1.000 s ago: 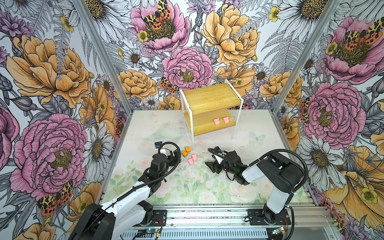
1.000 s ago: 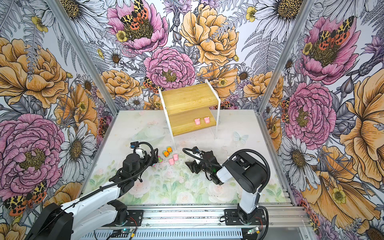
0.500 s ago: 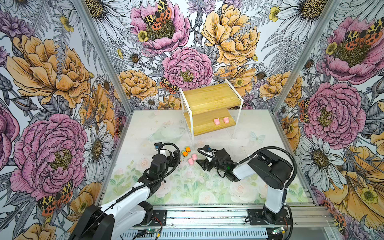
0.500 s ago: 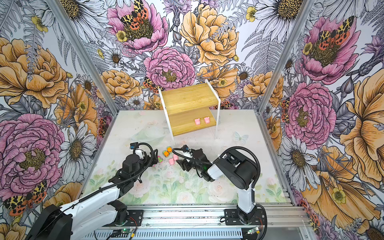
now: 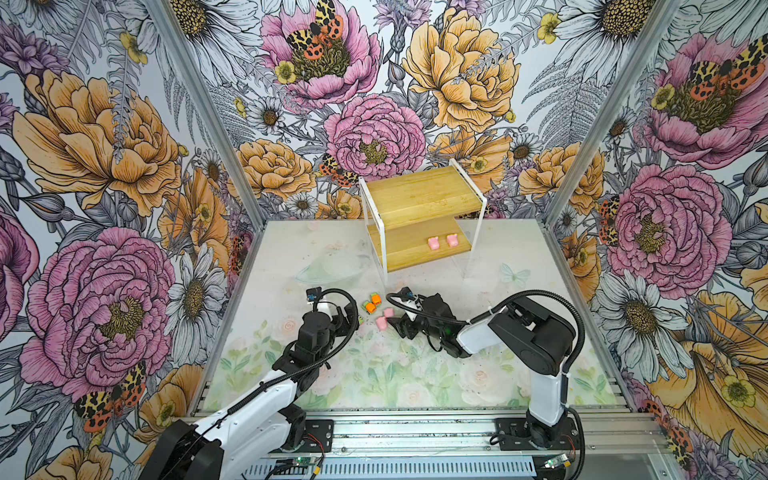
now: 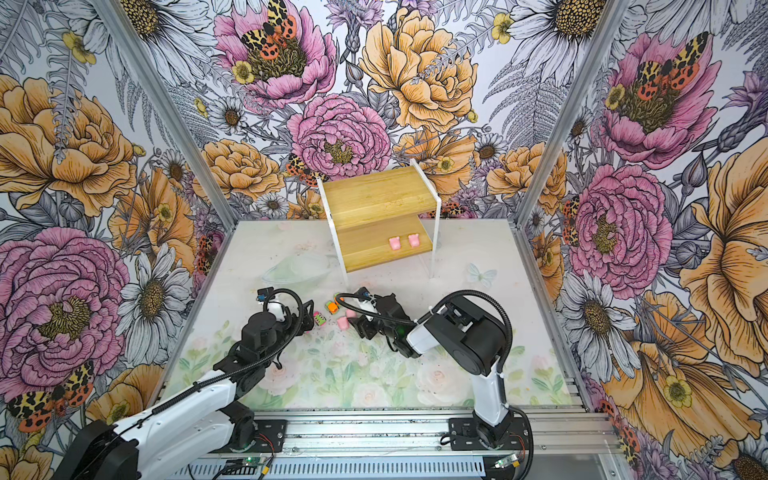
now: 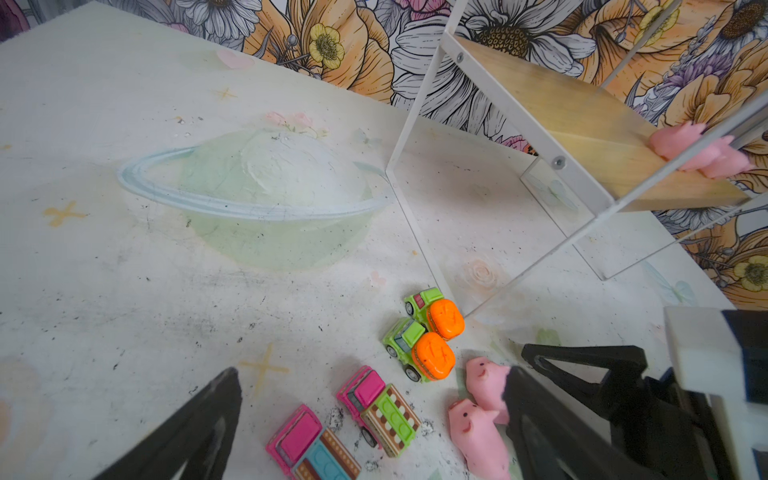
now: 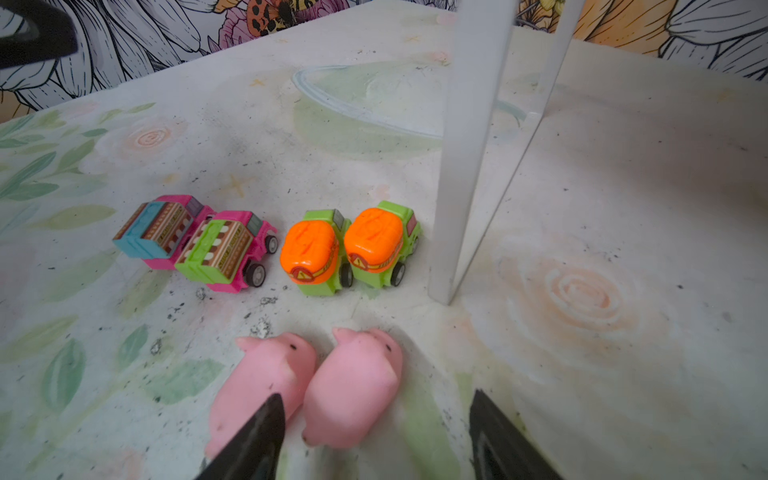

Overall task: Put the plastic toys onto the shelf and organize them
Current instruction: 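Move the right gripper down over the remaining pink pigs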

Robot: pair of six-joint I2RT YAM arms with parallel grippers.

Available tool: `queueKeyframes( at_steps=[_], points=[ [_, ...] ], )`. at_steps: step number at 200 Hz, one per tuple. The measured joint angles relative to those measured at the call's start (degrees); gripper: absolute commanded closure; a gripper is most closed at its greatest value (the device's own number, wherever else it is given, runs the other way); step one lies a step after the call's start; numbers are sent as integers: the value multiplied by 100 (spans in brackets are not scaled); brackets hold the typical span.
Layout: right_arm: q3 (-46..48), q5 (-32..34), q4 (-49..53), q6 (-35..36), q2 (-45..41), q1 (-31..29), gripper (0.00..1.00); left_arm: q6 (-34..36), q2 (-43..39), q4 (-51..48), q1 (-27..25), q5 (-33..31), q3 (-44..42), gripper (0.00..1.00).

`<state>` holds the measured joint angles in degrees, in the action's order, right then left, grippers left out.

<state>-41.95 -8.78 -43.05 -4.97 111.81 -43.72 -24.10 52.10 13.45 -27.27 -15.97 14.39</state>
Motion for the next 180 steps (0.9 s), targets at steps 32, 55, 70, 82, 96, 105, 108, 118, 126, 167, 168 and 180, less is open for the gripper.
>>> queueKeyframes(
  at_steps=[32, 55, 70, 82, 96, 105, 108, 118, 126, 167, 168, 180],
  points=[
    [-151, 13, 210, -2, 59, -24, 30, 2, -7, -4, 0, -17, -17, 1],
    [-378, 22, 391, -4, 164, -24, 32, 2, -4, -4, 2, -22, -17, 1],
    [-514, 42, 511, -4, 232, -24, 34, 2, -4, -4, 2, -31, -17, 1],
    [-592, 55, 595, -4, 275, -24, 36, 4, 0, -4, 9, -33, -17, 1],
    [-664, 59, 671, -2, 326, -24, 40, 4, 7, -4, 20, -33, -17, 1],
    [-695, 57, 717, 15, 343, -24, 43, 4, 7, -4, 28, -33, -17, 1],
    [-697, 57, 732, 11, 348, -24, 45, 7, 7, -7, 31, -33, -17, 1],
    [-699, 59, 769, 26, 348, -24, 49, 7, 7, -4, 46, -33, -17, 1],
    [-699, 50, 789, 42, 348, -24, 51, 7, 7, -4, 52, -33, -17, 1],
    [-702, -66, 811, 136, 350, -24, 64, 7, 7, -7, 57, -31, -17, 1],
    [-702, -70, 811, 133, 350, -24, 64, 7, 7, -4, 57, -31, -17, 1],
    [-697, -118, 802, 160, 350, -24, 67, 7, 7, -4, 57, -31, -17, 1]
  ],
)
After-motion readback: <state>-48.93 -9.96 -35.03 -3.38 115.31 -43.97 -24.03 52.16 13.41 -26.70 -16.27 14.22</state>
